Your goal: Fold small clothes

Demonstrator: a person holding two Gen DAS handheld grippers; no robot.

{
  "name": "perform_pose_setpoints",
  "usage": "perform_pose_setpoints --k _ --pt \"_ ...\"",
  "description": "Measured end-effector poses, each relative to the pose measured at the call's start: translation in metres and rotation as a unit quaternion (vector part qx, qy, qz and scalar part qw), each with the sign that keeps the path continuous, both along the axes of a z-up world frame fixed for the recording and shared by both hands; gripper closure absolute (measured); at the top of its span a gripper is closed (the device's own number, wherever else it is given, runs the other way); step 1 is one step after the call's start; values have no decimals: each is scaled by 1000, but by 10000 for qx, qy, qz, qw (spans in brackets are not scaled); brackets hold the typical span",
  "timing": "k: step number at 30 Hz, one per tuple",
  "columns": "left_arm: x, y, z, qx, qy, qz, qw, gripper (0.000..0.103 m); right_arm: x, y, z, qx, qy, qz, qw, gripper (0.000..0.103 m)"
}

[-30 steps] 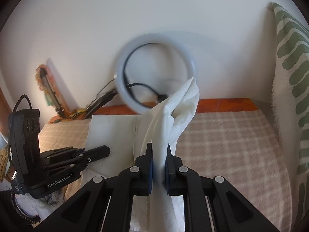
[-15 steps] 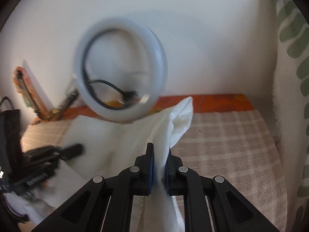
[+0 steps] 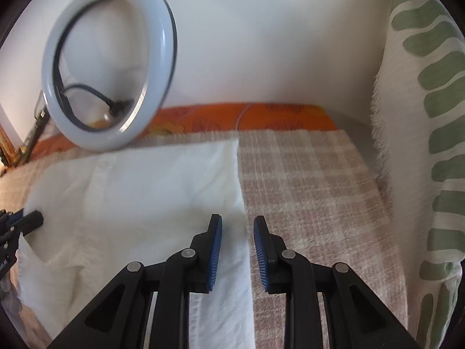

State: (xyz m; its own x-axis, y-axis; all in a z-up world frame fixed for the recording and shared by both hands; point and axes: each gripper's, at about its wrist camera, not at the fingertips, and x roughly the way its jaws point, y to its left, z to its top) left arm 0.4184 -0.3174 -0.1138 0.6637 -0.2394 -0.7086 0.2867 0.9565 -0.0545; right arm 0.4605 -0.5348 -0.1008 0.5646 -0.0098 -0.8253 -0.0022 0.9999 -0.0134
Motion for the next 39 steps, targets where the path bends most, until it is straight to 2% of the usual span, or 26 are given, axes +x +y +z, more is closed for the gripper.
perform_pose_setpoints --k 10,17,22,30,35,39 --pt "-59 10 52 -77 -503 -113 9986 88 -33 22 60 15 -492 27 9988 80" --pt "-121 28 97 -171 -820 -164 9963 88 -93 50 122 198 -916 130 9955 80" --pt "-171 47 124 -212 -1109 -219 9934 88 -145 71 154 278 -1253 113 9917 80" --pt "-243 70 140 -197 -1313 -352 9905 87 -214 108 169 278 -1414 68 9895 80" --pt "-277 81 133 -260 -1303 -427 9902 88 -253 130 170 325 -1486 10 9884 80" --pt "-294 88 121 -274 -1217 -466 9911 88 -280 148 161 336 -1488 -20 9883 80"
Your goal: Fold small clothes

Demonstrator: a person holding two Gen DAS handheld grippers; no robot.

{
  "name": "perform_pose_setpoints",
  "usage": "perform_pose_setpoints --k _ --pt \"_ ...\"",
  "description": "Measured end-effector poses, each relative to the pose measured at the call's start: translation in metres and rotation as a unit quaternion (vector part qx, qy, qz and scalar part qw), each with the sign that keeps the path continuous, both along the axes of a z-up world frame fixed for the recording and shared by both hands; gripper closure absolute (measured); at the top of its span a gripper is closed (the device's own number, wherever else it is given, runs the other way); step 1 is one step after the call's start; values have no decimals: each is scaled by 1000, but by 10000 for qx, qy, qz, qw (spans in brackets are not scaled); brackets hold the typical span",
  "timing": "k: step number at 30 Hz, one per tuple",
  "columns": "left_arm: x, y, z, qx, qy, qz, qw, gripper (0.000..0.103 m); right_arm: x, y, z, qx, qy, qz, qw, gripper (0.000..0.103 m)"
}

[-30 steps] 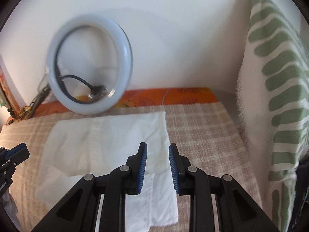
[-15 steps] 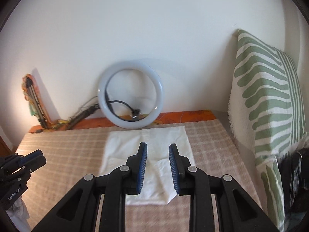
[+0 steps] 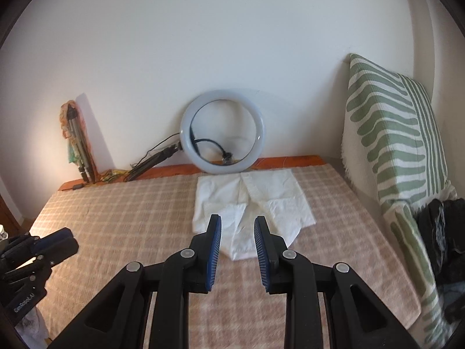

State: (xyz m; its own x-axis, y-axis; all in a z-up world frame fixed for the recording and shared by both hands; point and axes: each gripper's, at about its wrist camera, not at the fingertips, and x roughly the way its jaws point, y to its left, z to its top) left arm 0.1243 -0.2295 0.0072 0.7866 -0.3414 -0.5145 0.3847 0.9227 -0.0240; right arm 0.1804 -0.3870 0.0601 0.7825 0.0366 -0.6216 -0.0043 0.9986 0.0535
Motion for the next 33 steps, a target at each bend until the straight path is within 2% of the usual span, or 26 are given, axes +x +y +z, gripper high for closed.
perform_pose_setpoints --k 3,7,9,10,11,14,15,17,19,23,29,33 --pt "-10 3 -9 65 53 -72 9999 88 -11 8 -9 7 24 -21 10000 79" --pt "-19 7 -19 49 89 -130 9999 87 -17 11 -18 12 18 -49 10000 68" --pt "-20 6 -24 142 75 -133 9998 87 -18 11 -20 -2 -33 -118 9999 58" --pt "-20 6 -27 184 92 -136 9997 83 -18 10 -21 0 -65 -149 9999 46" --pt "-20 6 -29 198 115 -148 9996 74 -19 10 -21 15 -114 -184 9998 37" --pt "-20 9 -34 214 125 -129 9996 56 -19 7 -20 35 -256 -251 9993 27" --pt "-20 9 -35 221 128 -126 9996 53 -19 6 -20 39 -285 -264 9992 24" --pt "-21 9 -35 228 121 -142 9996 38 -18 6 -21 50 -325 -246 9992 7" --pt "-21 8 -35 237 95 -157 9996 32 -17 6 -22 12 -388 -262 9989 2" --pt "-23 7 -33 256 41 -146 9996 20 -15 13 -24 -271 -372 -303 9985 0" --pt "-25 5 -33 362 -63 -71 9993 12 -11 14 -29 -239 -273 -268 9990 0" --pt "-24 6 -34 353 -39 -51 9994 12 -11 14 -29 -165 -285 -264 9991 0"
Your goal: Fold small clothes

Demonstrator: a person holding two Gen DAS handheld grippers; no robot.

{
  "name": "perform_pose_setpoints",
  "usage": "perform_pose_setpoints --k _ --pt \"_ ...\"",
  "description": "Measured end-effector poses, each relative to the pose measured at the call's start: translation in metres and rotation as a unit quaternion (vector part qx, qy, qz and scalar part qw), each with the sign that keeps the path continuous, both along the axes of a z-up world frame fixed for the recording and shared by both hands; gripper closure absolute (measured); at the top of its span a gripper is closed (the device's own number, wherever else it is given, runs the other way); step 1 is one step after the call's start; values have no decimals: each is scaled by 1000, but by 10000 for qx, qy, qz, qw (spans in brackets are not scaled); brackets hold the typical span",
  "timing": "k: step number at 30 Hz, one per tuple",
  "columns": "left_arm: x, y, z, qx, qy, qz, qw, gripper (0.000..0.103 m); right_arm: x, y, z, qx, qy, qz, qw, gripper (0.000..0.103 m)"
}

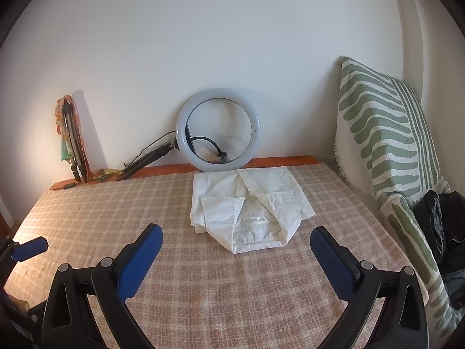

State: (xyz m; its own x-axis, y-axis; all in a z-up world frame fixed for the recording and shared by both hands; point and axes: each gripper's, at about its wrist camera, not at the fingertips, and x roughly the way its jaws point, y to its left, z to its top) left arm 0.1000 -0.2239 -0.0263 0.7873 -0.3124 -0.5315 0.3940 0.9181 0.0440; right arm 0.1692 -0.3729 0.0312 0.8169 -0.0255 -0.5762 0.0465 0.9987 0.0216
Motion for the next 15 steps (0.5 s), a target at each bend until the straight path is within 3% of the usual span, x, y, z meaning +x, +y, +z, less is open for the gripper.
perform_pose_setpoints --k 15 --pt "0 3 1 -35 19 6 10000 11 4 0 -6 167 90 7 9998 0"
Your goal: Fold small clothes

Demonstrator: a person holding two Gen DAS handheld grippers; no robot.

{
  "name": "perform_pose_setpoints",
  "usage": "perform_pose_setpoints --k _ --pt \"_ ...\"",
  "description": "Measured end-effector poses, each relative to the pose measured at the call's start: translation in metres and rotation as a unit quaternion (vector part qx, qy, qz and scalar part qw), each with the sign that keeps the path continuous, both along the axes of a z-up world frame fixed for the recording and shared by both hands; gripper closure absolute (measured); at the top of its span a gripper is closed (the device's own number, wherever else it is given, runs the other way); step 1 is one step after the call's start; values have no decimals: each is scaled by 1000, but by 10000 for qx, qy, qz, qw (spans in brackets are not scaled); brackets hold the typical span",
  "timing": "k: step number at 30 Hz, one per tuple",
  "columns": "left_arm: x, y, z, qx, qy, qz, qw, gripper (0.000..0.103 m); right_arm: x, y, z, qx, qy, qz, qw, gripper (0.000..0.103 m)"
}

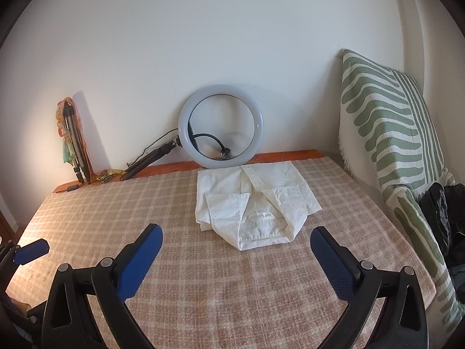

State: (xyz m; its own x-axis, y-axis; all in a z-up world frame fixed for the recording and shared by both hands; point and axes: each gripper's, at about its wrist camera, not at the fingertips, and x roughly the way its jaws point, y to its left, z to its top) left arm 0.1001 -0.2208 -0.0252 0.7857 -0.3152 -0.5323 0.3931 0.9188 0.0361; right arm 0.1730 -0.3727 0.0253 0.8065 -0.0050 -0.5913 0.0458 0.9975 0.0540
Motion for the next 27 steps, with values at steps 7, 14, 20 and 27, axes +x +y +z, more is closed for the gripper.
perform_pose_setpoints --k 7,14,20,27 --pt "-2 -4 1 15 2 19 10000 11 0 0 -1 20 2 4 10000 0" --pt "-1 -2 1 12 16 -1 10000 11 0 2 -1 20 19 24 10000 0" --pt "-1 -3 1 39 23 12 10000 11 0 3 -2 13 37 51 10000 0" --pt "-3 -4 -3 99 50 116 9999 2 -1 3 -3 6 47 67 10000 0"
